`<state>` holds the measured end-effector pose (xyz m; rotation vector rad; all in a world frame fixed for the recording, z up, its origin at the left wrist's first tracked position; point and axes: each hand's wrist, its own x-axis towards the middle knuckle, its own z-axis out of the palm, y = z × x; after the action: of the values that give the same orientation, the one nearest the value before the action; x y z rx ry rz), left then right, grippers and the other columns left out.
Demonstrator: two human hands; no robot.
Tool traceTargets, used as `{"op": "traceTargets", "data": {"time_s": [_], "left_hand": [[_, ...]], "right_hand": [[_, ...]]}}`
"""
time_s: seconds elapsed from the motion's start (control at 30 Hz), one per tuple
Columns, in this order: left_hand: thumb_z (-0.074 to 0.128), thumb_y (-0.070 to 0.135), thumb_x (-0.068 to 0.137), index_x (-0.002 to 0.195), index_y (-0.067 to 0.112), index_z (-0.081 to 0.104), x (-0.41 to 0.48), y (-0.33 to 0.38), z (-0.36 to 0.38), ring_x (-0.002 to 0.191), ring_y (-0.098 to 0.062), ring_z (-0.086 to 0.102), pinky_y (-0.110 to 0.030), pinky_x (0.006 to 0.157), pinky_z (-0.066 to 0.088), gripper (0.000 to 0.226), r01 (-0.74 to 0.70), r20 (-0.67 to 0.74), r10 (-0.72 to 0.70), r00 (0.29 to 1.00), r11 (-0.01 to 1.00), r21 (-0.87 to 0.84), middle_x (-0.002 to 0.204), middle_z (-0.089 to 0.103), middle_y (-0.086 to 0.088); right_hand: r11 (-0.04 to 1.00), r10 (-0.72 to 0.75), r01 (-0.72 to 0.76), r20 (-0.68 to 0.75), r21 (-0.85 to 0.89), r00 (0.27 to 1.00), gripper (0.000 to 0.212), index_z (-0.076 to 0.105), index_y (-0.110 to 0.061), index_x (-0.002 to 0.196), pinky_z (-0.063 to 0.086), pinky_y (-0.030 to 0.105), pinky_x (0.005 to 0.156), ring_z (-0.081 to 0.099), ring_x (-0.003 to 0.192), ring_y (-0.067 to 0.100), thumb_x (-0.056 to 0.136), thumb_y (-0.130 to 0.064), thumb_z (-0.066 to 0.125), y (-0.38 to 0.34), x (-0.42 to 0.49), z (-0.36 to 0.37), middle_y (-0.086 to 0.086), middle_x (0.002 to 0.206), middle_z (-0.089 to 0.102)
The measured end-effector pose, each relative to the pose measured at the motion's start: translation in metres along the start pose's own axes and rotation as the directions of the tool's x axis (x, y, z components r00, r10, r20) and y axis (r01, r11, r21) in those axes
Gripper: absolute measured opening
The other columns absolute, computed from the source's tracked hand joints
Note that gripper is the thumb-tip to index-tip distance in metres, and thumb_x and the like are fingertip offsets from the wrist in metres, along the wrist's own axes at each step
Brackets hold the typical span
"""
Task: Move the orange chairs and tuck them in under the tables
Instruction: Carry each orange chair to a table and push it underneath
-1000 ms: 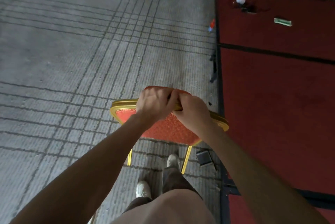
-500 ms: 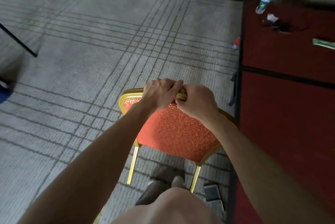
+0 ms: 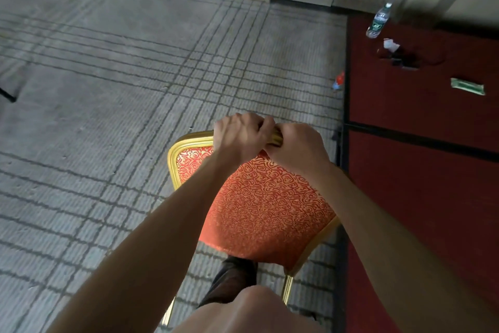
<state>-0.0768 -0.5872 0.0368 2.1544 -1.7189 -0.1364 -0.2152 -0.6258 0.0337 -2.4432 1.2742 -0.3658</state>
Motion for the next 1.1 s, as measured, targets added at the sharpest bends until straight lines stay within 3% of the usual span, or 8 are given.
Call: {"op": "traceTargets", "data": {"time_s": [0.13,0.27,0.43,0.5,0.6,0.8,0.97,1.1], "left_hand": [[0.026,0.056,0.096,0.082,0.020,0.065,0.073,-0.006,0.022,0.068,-0.024,0.055,-0.029,0.050,0.019,0.054,-0.037,-0.004,0.037,0.999,0.996,0.078,0.078,0.065,-0.002],[0.036,0.051,0.099,0.086,0.013,0.066,0.140,-0.012,0.030,0.081,-0.030,0.060,-0.033,0.067,0.032,0.050,0.054,0.050,-0.053,0.997,0.998,-0.027,0.088,0.067,-0.011],[0.034,0.042,0.096,0.092,0.012,0.060,0.183,-0.068,0.019,0.058,-0.034,0.057,-0.035,0.047,0.040,0.040,-0.204,0.095,0.190,0.977,0.964,0.173,0.071,0.057,-0.012],[0.020,0.049,0.095,0.094,0.014,0.061,0.200,-0.093,0.002,0.066,-0.033,0.055,-0.033,0.054,0.033,0.054,-0.096,0.075,0.085,0.994,0.983,0.156,0.075,0.055,-0.007],[0.037,0.040,0.101,0.087,0.015,0.060,0.213,-0.131,-0.026,0.077,-0.037,0.062,-0.037,0.057,0.041,0.036,0.059,-0.046,-0.055,0.997,0.992,0.107,0.082,0.063,-0.012],[0.040,0.045,0.097,0.067,0.010,0.059,0.228,-0.193,-0.064,0.079,-0.037,0.062,-0.033,0.063,0.032,0.051,0.426,-0.227,-0.409,0.884,0.904,0.033,0.076,0.067,-0.014],[0.036,0.046,0.097,0.067,0.009,0.064,0.256,-0.216,-0.042,0.066,-0.032,0.061,-0.031,0.057,0.030,0.055,0.461,-0.226,-0.431,0.874,0.882,0.097,0.062,0.061,-0.009],[0.048,0.043,0.093,0.060,0.010,0.061,0.310,-0.247,-0.018,0.049,-0.025,0.048,-0.026,0.050,0.022,0.048,0.525,-0.231,-0.491,0.840,0.842,0.124,0.051,0.051,-0.005]], "right_hand": [[0.998,0.063,-0.063,0.009,-0.031,0.998,0.032,0.066,-0.017,0.084,0.043,0.029,0.061,0.056,0.067,0.018,0.084,-0.049,0.066,0.022,0.069,-0.005,-0.007,0.067,0.054],[0.993,0.111,-0.109,0.063,-0.044,0.992,0.031,0.068,-0.020,0.088,0.041,0.028,0.064,0.063,0.077,0.020,0.083,-0.050,0.069,0.035,0.132,-0.008,-0.007,0.071,0.057],[1.000,0.014,-0.013,0.126,-0.008,0.992,0.029,0.067,-0.020,0.088,0.044,0.028,0.063,0.066,0.078,0.021,0.083,-0.048,0.069,0.020,0.205,0.003,-0.010,0.067,0.055],[0.998,-0.059,0.057,0.140,0.015,0.988,0.033,0.066,-0.018,0.090,0.048,0.030,0.066,0.067,0.082,0.024,0.083,-0.050,0.067,-0.002,0.235,0.008,-0.003,0.076,0.066],[0.972,-0.236,0.236,0.107,0.020,0.966,0.038,0.067,-0.015,0.090,0.042,0.030,0.064,0.068,0.083,0.029,0.083,-0.052,0.066,-0.041,0.280,0.009,0.005,0.083,0.071],[0.851,-0.522,0.525,0.091,-0.008,0.848,0.038,0.068,-0.014,0.074,0.034,0.025,0.048,0.060,0.053,0.025,0.086,-0.049,0.064,-0.105,0.349,0.036,0.001,0.057,0.061],[0.830,-0.554,0.558,0.136,0.015,0.821,0.029,0.070,-0.017,0.082,0.050,0.033,0.060,0.068,0.068,0.028,0.082,-0.046,0.065,-0.095,0.400,0.067,0.004,0.071,0.071],[0.809,-0.586,0.587,0.140,0.035,0.798,0.027,0.072,-0.017,0.078,0.045,0.029,0.056,0.069,0.067,0.030,0.074,-0.044,0.070,-0.081,0.469,0.103,0.006,0.068,0.071]]}}
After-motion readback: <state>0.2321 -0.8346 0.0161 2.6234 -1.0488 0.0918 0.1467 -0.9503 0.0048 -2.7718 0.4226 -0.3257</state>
